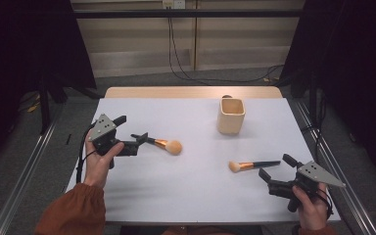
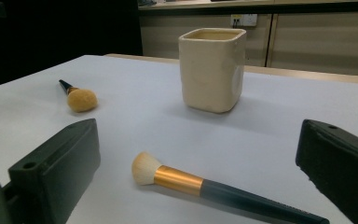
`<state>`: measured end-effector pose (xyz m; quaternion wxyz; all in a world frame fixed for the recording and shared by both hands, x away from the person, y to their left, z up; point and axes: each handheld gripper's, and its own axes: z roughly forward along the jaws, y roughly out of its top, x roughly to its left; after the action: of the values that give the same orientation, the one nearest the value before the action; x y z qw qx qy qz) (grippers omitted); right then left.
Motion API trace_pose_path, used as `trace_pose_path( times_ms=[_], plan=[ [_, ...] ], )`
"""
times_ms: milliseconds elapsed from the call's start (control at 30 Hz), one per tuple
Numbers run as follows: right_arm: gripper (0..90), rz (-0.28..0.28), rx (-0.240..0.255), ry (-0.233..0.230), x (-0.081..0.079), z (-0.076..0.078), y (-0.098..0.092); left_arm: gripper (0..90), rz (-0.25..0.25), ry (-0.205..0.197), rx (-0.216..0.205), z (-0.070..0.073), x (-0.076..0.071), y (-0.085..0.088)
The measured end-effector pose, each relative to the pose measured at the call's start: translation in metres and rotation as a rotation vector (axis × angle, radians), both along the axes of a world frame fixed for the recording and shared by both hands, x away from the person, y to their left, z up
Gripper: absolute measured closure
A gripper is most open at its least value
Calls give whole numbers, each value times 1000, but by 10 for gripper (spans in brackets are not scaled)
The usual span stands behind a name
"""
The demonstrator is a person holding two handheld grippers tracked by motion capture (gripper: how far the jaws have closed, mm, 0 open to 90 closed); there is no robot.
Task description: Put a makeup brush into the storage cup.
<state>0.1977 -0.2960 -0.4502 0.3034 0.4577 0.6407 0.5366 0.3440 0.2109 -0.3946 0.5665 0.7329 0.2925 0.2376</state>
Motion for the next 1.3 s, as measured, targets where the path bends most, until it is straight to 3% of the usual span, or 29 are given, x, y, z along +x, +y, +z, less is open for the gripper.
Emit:
trace_pose_path(
  times_ms=[200, 367, 400, 433, 500, 1167, 1267, 1300],
  plan=[
    [0, 1, 2, -3, 0, 0, 0, 15, 15, 12, -7, -6, 10, -1],
    [0, 0, 0, -1, 0, 0, 0, 16, 10, 35, 16, -7, 15, -2],
    [0, 5, 1, -3, 1, 0, 0, 16, -3, 64, 30, -6, 17, -2],
    [0, 7, 3, -3, 1, 0, 0, 16, -5, 60, 59, -4, 19, -4],
    [0, 3, 3, -1, 1, 0, 0, 16, -19, 72, 63, -1, 22, -6],
    [0, 5, 0, 1, 0, 0, 0, 34, -111, 178, 277, 16, 42, -16],
    [0, 5, 1, 4, -1, -1, 0, 33, -112, 235, 339, 14, 48, -17],
    [0, 5, 1, 4, -1, -1, 0, 33, -112, 235, 339, 14, 48, -17]
  ],
)
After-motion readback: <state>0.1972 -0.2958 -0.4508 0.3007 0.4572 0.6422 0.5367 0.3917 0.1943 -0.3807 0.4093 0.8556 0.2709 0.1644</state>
